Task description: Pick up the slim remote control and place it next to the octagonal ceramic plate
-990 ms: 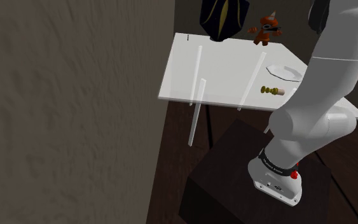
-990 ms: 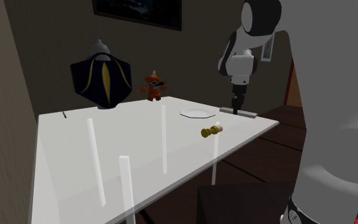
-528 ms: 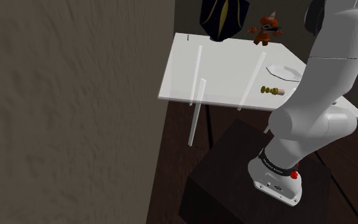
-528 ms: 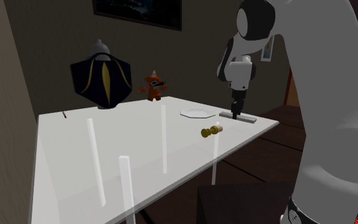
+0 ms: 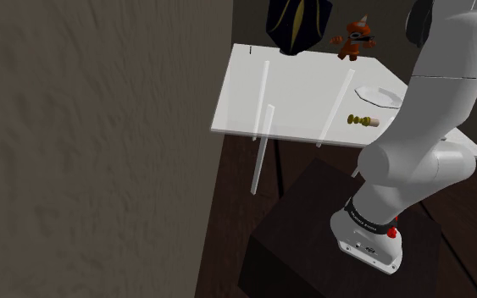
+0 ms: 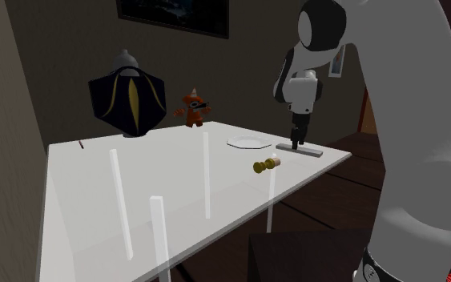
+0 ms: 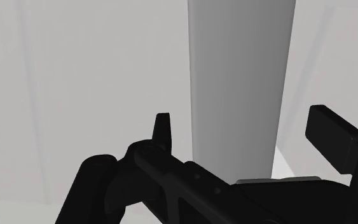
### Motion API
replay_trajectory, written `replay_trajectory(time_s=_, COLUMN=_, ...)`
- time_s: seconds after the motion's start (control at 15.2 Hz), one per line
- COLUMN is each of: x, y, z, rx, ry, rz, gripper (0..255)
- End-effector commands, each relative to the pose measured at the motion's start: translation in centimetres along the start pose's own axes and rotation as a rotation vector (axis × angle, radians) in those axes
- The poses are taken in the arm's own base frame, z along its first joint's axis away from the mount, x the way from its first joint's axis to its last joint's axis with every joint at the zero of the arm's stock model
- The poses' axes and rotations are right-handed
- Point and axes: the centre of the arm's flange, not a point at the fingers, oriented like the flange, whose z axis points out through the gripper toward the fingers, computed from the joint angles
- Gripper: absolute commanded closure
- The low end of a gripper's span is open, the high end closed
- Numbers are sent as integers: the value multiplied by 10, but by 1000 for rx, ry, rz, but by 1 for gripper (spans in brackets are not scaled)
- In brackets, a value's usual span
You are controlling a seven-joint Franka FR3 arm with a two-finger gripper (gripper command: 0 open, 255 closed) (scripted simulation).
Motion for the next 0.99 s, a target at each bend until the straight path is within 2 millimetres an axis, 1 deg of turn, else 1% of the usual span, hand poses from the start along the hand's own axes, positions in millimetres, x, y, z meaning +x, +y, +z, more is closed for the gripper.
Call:
replay_trajectory(time_s=0.0, x=0, y=0, z=0, rx=0, ry=0, rz=0, gripper=0)
replay_trajectory(time_s=0.13, x=0, y=0, z=0, rx=0, ry=0, rz=0, gripper=0)
replay_trajectory(time_s=0.33, x=0, y=0, z=-40, rx=0, ry=0, rz=0, gripper=0)
replay_trajectory(time_s=0.4, x=0, y=0, z=-50, rx=0, ry=0, rz=0, gripper=0)
replay_trajectory(time_s=0.92, x=0, y=0, z=-50, rx=0, ry=0, rz=0, gripper=0)
